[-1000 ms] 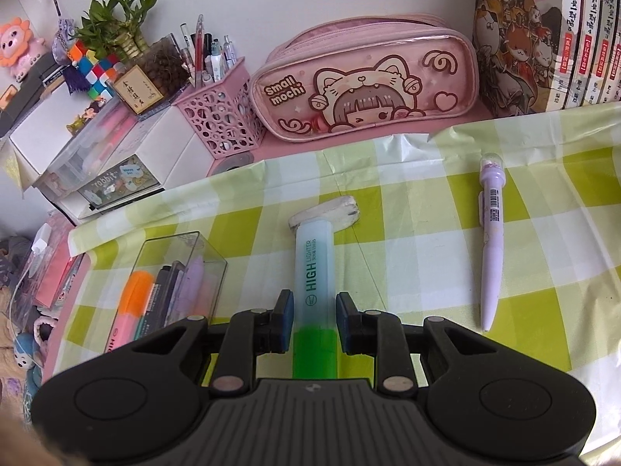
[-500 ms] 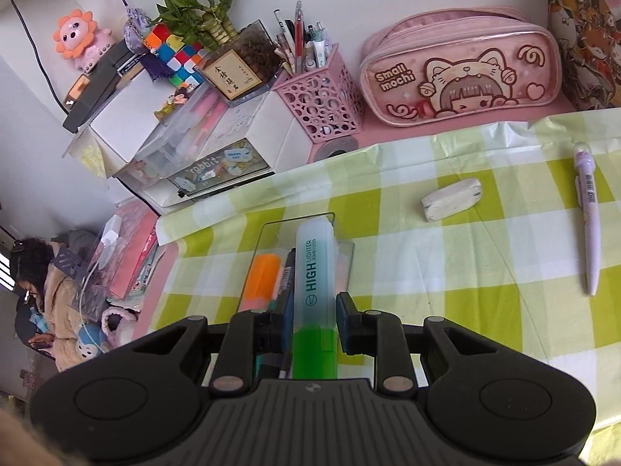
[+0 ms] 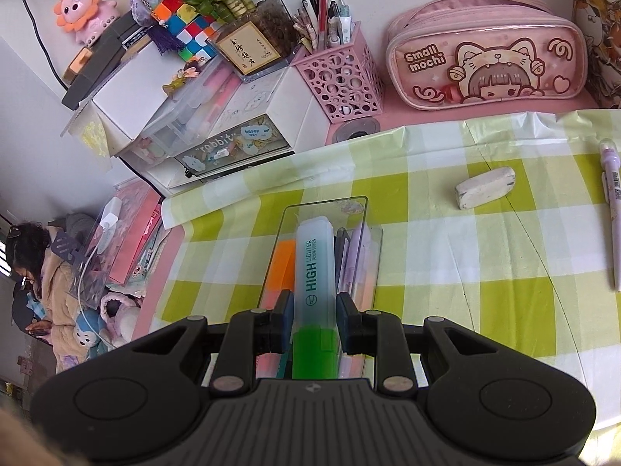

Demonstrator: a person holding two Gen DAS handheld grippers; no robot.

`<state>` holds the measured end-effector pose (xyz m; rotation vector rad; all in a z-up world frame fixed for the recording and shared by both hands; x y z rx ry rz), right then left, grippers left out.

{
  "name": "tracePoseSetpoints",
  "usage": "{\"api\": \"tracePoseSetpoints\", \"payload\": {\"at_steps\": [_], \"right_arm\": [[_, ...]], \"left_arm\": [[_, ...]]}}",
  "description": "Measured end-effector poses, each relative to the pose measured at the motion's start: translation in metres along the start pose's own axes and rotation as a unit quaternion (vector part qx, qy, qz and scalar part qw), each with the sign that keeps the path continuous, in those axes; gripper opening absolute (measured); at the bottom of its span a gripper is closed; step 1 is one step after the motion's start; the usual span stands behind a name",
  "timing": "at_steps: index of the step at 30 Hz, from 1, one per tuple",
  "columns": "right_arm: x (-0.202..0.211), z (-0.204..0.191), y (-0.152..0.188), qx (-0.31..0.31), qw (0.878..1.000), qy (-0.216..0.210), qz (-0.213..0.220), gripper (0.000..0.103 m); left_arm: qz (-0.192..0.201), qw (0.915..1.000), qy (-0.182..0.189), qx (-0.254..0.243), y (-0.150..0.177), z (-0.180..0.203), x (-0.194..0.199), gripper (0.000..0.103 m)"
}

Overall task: Organize stationery
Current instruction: 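Carry the light blue highlighter into the clear tray and open the right gripper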

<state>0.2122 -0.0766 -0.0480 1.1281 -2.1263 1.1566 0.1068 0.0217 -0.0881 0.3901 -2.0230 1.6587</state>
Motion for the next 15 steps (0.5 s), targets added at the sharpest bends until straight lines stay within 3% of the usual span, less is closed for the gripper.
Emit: {"api": "tracePoseSetpoints", "payload": {"at_steps": [15], "right_arm": [[-0.003,-0.012,0.006,0.027,1.0,-0.004,-0.012,0.013]], "left_arm": [[0.0,1.0,0.0,0.0,0.0,0.0,0.0,0.073]]}}
Point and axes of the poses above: each gripper's, at about its wrist camera, not at the fingertips, and x roughly against the way its jaws point, z to its right, y to its underside, the point moved 2 cm from there along -x, roughly the way its jaws point, and after that the axes turned 9 degrees about -x, right-handed, at the moved point
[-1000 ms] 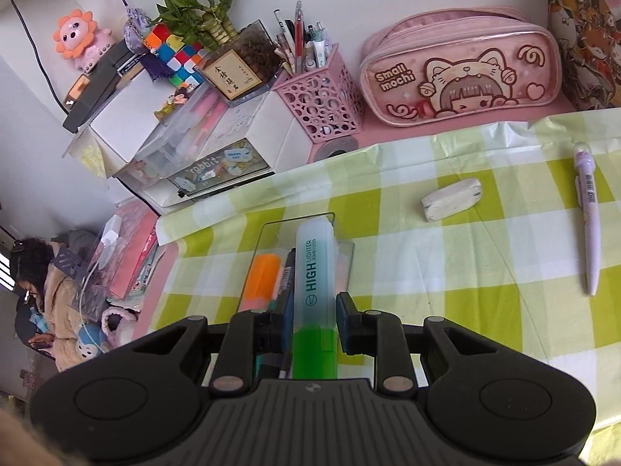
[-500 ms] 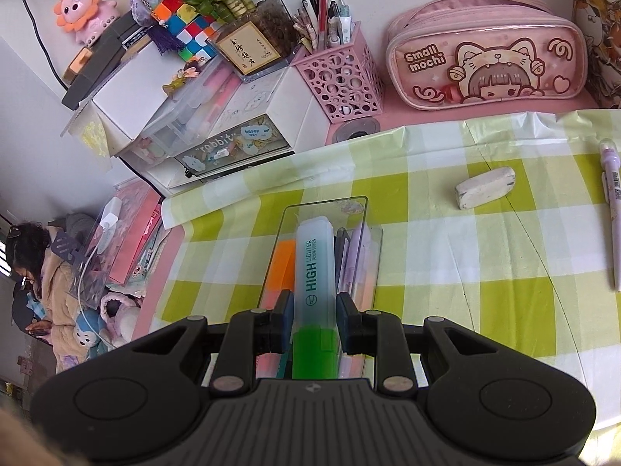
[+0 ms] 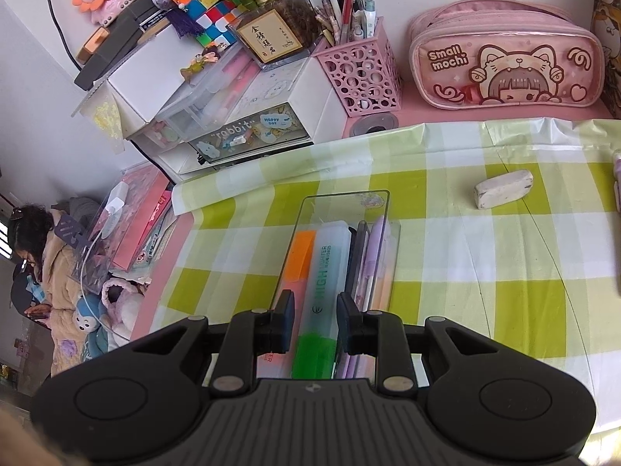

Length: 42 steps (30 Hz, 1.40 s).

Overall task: Organize stationery
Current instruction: 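Carry the light blue highlighter into the clear tray and open the right gripper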

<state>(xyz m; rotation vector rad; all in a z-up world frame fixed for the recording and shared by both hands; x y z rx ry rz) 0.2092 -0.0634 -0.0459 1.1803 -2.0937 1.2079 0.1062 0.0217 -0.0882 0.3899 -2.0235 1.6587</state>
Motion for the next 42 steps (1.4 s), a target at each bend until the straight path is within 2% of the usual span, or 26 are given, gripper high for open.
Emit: {"api": "tracePoseSetpoints", "payload": {"at_steps": [16,24,28,34,37,39,42], "right_arm": [[0.0,0.001,0.003,0.018,1.0,-0.014,0.0,0.013],[0.002,-0.004,0.009,0.047,0.999,-0.008,-0.004,0.013],[0.004,-0.001,0.008,0.038,0.999,-0.022,-0.003,0.013],[0.017,0.011,0.002,0.019,0.999,-0.036,0.03,0.013],[0.029,0.031,-0.002,-0.002,0.998,-0.04,0.048,0.013],[0.039,0.049,-0.008,-0.02,0.997,-0.034,0.065,0.013],[0.059,0.084,-0.021,-0.048,0.994,0.0,0.102,0.013]], "left_arm": [[0.0,1.0,0.0,0.0,0.0,0.0,0.0,0.073],[0.0,1.0,0.0,0.0,0.0,0.0,0.0,0.073],[0.001,1.0,0.001,0.0,0.0,0.0,0.0,0.073],[0.001,1.0,0.001,0.0,-0.001,0.001,0.0,0.073],[0.002,1.0,0.002,0.001,-0.001,0.001,-0.001,0.073],[0.003,1.0,0.002,0.002,-0.001,0.001,-0.001,0.073],[0.004,1.0,0.002,0.002,0.0,0.0,-0.001,0.073]]}}
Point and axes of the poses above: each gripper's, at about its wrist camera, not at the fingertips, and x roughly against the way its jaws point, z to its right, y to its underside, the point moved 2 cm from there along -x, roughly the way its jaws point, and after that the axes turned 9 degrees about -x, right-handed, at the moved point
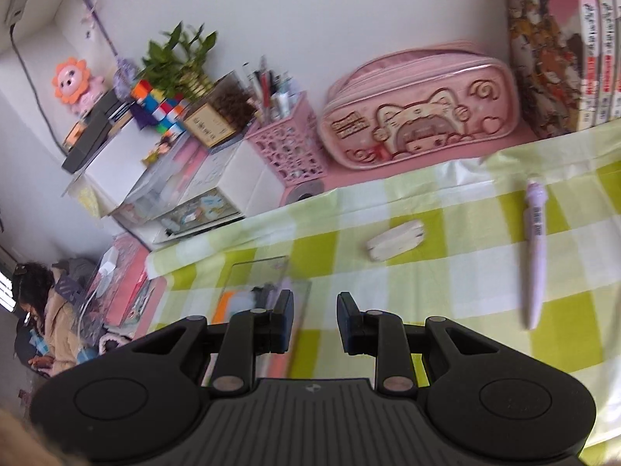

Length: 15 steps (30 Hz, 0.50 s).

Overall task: Organize stationery
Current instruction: 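Carry the light blue highlighter into the clear tray and open the right gripper, then grasp the lavender pen with the right gripper and lift it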

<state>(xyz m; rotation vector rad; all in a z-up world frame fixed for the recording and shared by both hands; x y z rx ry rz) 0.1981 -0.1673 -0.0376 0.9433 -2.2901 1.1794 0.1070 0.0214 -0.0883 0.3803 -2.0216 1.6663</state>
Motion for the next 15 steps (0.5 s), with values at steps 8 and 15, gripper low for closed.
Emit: {"api": "tracePoseSetpoints", "payload": {"at_steps": [8,15], "right_arm": [[0.022,0.075,-0.035,-0.04,0.994,0.084,0.052,0.013],[0.008,0.095,-0.049,-0.008,0.989,0.139,0.044,0.013]], "left_arm": [[0.0,1.0,0.001,0.0,0.0,0.0,0.0,0.073],[0.0,1.0,0.001,0.0,0.0,0.0,0.0,0.073]]}}
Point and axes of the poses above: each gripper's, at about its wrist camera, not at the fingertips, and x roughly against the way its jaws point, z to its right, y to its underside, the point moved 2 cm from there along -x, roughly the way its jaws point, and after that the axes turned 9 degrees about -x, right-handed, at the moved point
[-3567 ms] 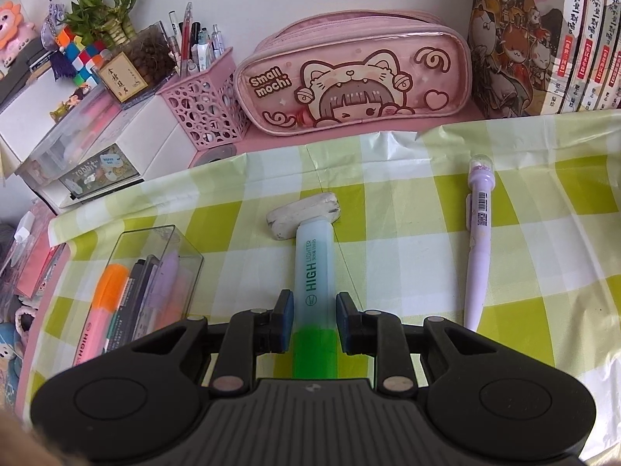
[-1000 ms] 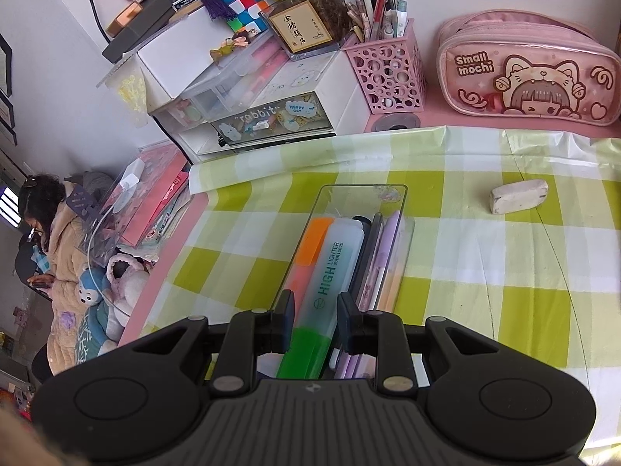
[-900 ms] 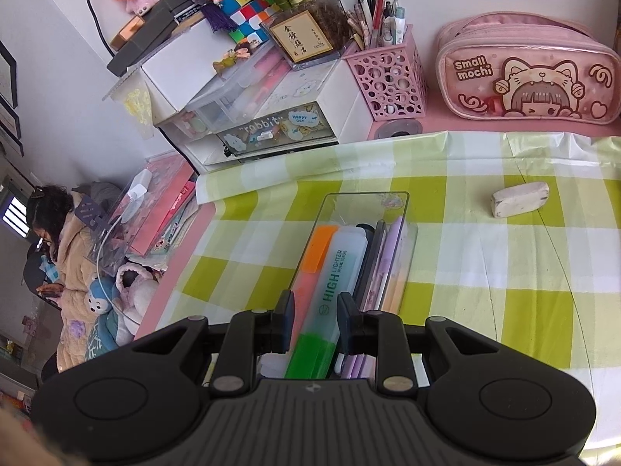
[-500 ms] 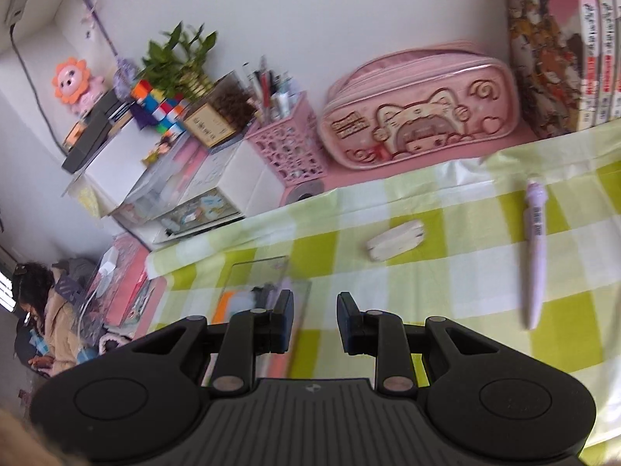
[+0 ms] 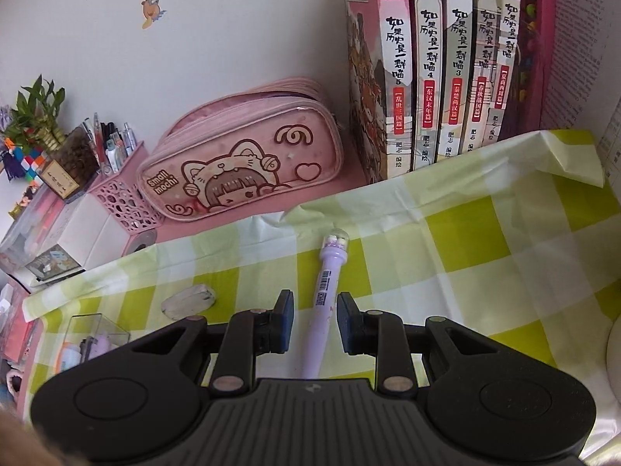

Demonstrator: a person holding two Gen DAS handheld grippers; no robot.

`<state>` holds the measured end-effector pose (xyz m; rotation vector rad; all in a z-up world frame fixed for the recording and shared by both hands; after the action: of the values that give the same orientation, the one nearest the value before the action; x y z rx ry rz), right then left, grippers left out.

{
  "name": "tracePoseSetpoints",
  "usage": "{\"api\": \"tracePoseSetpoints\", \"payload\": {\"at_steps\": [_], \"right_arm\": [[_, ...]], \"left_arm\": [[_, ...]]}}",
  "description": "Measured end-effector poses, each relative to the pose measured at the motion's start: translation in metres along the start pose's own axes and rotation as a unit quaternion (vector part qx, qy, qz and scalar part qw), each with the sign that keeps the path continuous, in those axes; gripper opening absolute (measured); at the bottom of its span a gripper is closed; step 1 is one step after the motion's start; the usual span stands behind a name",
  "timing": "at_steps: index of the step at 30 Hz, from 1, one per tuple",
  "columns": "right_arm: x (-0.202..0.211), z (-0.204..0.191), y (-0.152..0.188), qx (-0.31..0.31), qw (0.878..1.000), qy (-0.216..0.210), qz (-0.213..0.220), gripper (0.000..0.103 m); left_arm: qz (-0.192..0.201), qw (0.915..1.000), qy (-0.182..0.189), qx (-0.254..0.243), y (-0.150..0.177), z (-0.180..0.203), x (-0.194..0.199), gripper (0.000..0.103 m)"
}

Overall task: Organize stationery
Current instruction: 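Grasp the lavender pen with the right gripper and lift it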

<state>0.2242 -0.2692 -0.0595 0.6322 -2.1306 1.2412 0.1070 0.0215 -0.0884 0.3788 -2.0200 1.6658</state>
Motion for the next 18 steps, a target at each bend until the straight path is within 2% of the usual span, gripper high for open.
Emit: {"api": "tracePoseSetpoints", "payload": {"at_steps": [5,13,14,16,18], "right_arm": [[-0.018,0.002,-0.011,0.02,0.999,0.027,-0.012,0.013],[-0.033,-0.002,-0.02,0.028,0.999,0.011,-0.033,0.013],[-0.036,-0.001,-0.021,0.025,0.999,0.007,-0.038,0.012],[-0.045,-0.001,-0.021,0.02,0.999,0.008,-0.046,0.004],[-0.049,0.001,-0.02,0.014,0.999,0.006,-0.042,0.004]], "left_arm": [[0.0,1.0,0.003,-0.002,0.002,-0.001,0.001,0.073],[0.001,1.0,0.007,-0.004,0.003,-0.002,0.001,0.073],[0.001,1.0,0.008,-0.004,0.003,-0.002,0.001,0.073],[0.002,1.0,0.007,-0.005,0.003,-0.002,0.001,0.073],[0.001,1.0,0.007,-0.005,0.003,-0.002,0.001,0.073]]}}
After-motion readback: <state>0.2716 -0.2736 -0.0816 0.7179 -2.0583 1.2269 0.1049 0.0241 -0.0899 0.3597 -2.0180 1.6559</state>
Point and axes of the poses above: each gripper's, at about its wrist camera, not at the fingertips, and x roughly against the way its jaws point, z to its right, y to its underside, the point moved 2 cm from there along -x, roughly the way its jaws point, and after that the axes turned 9 degrees about -x, right-handed, at the moved point
